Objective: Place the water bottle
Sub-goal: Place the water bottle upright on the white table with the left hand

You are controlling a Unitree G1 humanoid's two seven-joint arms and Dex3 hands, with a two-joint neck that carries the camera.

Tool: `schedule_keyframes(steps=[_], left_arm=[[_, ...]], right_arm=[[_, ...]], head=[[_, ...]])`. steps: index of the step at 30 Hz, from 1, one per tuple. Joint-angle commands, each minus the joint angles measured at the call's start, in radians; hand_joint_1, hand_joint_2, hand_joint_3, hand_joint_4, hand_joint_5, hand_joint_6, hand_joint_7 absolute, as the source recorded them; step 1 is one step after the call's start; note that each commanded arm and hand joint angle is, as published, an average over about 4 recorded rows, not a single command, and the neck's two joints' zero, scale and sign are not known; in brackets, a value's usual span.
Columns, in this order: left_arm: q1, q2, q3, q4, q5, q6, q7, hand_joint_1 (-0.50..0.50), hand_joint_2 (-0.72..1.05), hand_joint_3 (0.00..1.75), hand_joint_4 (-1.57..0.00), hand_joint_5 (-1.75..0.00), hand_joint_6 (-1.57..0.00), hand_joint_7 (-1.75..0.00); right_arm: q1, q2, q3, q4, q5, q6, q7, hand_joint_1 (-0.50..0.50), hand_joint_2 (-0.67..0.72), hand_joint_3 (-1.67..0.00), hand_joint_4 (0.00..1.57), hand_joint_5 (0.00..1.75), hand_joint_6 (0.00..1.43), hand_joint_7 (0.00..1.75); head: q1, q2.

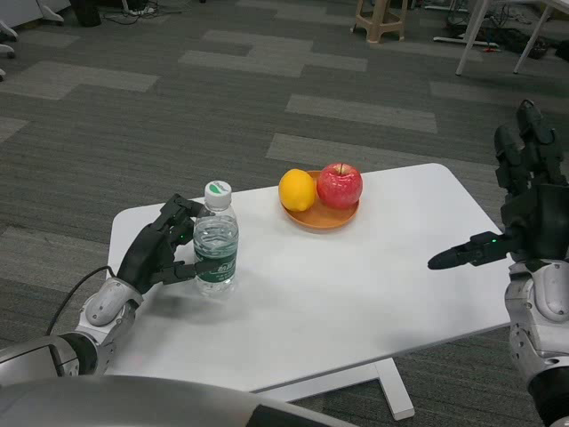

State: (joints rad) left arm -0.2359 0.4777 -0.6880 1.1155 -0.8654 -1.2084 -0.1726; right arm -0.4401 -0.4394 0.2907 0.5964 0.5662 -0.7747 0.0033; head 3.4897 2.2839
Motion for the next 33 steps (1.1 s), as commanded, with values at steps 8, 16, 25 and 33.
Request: schedule_keyframes(steps=[8,16,25,33], left_arm=[[0.048,0.010,-0.035,0.023,0.019,0.042,-0.024,-0.27,1.05,0.11,-0.91,-1.75,-0.73,-1.52],[0.061,0.010,-0.037,0.028,0.021,0.047,-0.031,-0.26,1.05,0.11,-0.65,-1.75,-0.70,-1.40],[0.077,0.009,-0.037,0.033,0.005,0.049,-0.039,-0.26,1.05,0.09,-0.55,-1.75,-0.69,-1.40],[0.094,0.010,-0.038,0.033,0.001,0.053,-0.039,-0.34,1.05,0.15,-0.29,-1.75,-0.44,-1.31]], right_arm=[[0.010,-0.001,-0.004,-0.021,0.008,-0.007,-0.005,-0.50,0.28,0.00,0.00,0.00,0.00,0.09],[0.015,-0.001,-0.006,-0.029,0.008,-0.008,-0.005,-0.50,0.28,0.00,0.00,0.00,0.00,0.07],[0.018,0.001,-0.005,-0.032,0.008,-0.008,-0.005,-0.50,0.28,0.00,0.00,0.00,0.00,0.07],[0.019,0.001,-0.001,-0.031,0.008,-0.008,-0.005,-0.49,0.28,0.00,0.00,0.00,0.00,0.07]], head=[[0.001,0.002],[0.006,0.009],[0.017,0.003],[0.018,-0.002]])
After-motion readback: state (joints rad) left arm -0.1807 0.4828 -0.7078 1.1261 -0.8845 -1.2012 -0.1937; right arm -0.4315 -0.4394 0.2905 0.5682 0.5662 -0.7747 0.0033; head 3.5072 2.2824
